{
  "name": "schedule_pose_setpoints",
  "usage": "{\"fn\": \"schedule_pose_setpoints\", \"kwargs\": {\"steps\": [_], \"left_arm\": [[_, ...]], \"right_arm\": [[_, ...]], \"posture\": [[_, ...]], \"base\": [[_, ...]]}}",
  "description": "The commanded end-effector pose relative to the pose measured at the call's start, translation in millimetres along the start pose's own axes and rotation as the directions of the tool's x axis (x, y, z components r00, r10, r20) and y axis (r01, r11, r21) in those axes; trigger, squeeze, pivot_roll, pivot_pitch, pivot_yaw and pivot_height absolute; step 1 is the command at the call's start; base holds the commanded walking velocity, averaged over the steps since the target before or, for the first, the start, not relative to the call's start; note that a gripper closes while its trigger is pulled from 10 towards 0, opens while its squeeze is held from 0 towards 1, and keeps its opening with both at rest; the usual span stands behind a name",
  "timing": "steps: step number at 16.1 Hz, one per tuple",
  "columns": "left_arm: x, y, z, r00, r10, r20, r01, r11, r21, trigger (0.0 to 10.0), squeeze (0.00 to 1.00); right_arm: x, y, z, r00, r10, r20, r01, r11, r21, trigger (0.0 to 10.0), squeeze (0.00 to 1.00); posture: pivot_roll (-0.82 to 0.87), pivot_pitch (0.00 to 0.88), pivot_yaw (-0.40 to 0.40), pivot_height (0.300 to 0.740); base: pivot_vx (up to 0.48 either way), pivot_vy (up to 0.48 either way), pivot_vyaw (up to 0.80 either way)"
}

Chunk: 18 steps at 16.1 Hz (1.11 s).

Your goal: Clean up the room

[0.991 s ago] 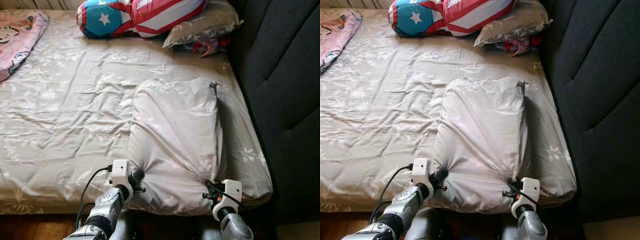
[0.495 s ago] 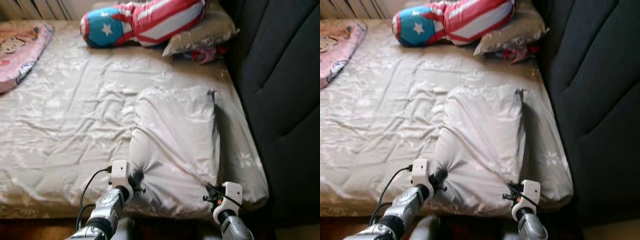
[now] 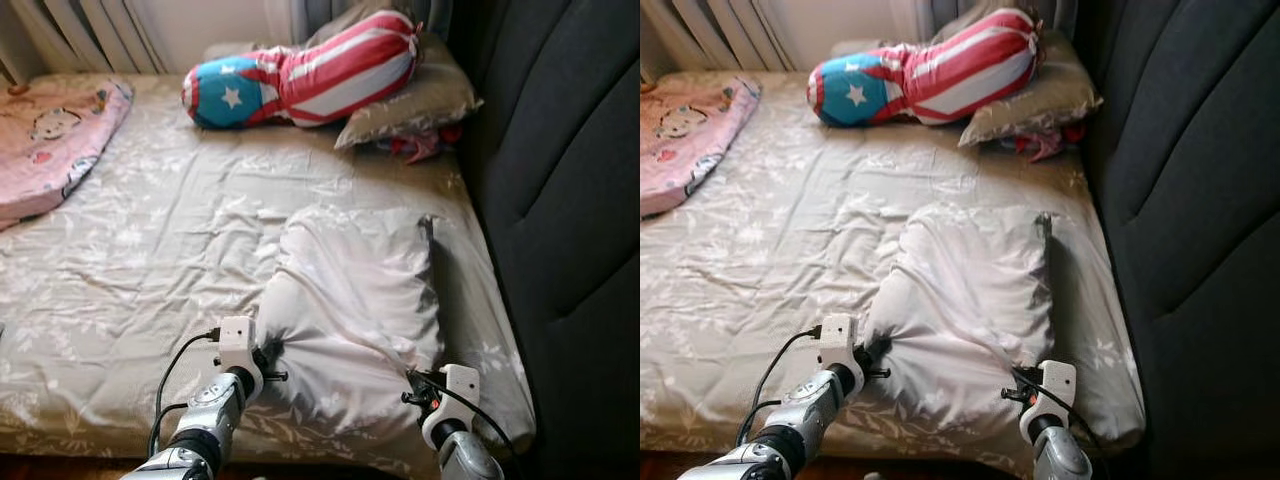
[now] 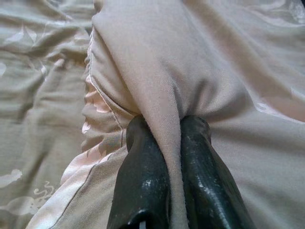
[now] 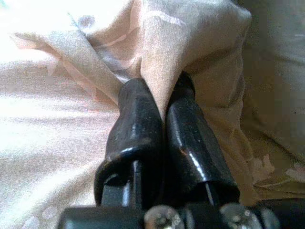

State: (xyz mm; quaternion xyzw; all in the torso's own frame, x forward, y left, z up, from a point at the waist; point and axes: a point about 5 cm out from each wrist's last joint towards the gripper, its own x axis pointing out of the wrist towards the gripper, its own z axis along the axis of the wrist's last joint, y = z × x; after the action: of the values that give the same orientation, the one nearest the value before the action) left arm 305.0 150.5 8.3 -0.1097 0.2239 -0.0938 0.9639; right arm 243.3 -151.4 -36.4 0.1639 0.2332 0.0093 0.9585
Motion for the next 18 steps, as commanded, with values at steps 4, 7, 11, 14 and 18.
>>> {"fn": "schedule_pose_setpoints", "kwargs": {"steps": [4, 7, 11, 14, 18], "left_arm": [[-4.6, 24.5, 16.7, 0.992, 0.107, 0.071, -0.108, 0.994, 0.013, 10.0, 0.0], [-3.5, 22.8, 18.0, 0.993, 0.1, 0.068, -0.103, 0.994, 0.038, 10.0, 0.0], [-1.7, 20.9, 21.5, 0.992, 0.1, 0.073, -0.104, 0.993, 0.049, 10.0, 0.0], [-0.7, 19.5, 21.7, 0.992, 0.105, 0.07, -0.108, 0.993, 0.04, 10.0, 0.0], [-1.8, 21.3, 21.0, 0.991, 0.115, 0.07, -0.119, 0.991, 0.059, 10.0, 0.0]], "right_arm": [[2.6, -17.3, 16.6, 0.995, -0.084, 0.05, 0.084, 0.996, 0.008, 10.0, 0.0], [3.5, -17.3, 13.5, 0.995, -0.095, 0.015, 0.094, 0.995, 0.016, 10.0, 0.0], [4.7, -15.9, 13.6, 0.996, -0.091, 0.006, 0.091, 0.996, 0.013, 10.0, 0.0], [4.9, -16.3, 13.9, 0.995, -0.095, 0.003, 0.095, 0.995, 0.013, 10.0, 0.0], [4.0, -16.4, 11.8, 0.995, -0.098, -0.001, 0.098, 0.995, 0.015, 10.0, 0.0]], "posture": [[-0.04, 0.0, 0.019, 0.74], [-0.04, 0.0, 0.015, 0.74], [-0.04, 0.0, 0.011, 0.74], [-0.04, 0.0, 0.009, 0.74], [-0.04, 0.0, 0.009, 0.74]], "base": [[0.0, 0.0, 0.0], [0.0, 0.0, -0.53], [0.0, -0.427, -0.79], [0.0, -0.198, -0.79], [0.0, -0.229, -0.79]]}}
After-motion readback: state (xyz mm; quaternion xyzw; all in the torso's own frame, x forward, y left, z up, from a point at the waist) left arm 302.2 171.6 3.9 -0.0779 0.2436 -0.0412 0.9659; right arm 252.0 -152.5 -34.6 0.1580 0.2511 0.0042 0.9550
